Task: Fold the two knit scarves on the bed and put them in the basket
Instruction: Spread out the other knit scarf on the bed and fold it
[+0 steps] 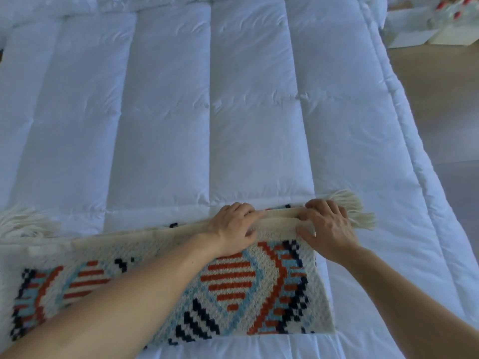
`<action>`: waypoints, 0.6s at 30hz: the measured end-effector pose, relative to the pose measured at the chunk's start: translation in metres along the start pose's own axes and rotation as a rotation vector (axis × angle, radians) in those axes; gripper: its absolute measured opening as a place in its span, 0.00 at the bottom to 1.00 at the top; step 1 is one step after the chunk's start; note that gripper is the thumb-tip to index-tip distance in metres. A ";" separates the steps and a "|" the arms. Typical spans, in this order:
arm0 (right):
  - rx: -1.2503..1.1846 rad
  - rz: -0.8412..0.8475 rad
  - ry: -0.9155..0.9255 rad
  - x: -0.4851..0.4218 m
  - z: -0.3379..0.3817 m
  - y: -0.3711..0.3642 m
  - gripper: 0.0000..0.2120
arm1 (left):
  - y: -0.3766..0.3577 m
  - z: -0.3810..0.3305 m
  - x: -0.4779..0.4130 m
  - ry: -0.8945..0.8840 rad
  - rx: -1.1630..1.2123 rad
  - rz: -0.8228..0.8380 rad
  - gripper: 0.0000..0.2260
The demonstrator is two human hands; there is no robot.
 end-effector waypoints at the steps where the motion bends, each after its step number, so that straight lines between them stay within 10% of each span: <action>1: 0.008 0.006 -0.013 0.000 -0.006 0.002 0.14 | -0.001 -0.004 -0.005 0.004 0.021 0.005 0.23; 9: -0.059 -0.034 0.058 -0.024 -0.003 0.030 0.09 | 0.004 0.000 -0.020 0.117 0.127 -0.027 0.05; 18: 0.024 0.039 0.015 -0.031 -0.016 0.027 0.11 | 0.005 0.002 -0.016 0.145 0.104 -0.201 0.07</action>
Point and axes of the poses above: each hand's wrist, its own x-axis away from the middle knuckle, its own y-axis out of the back of the hand, z = x × y, the point moved 9 cm from there along -x, towards the middle knuckle, and after that the axes turned 10 degrees about -x, right-handed, at the moved point
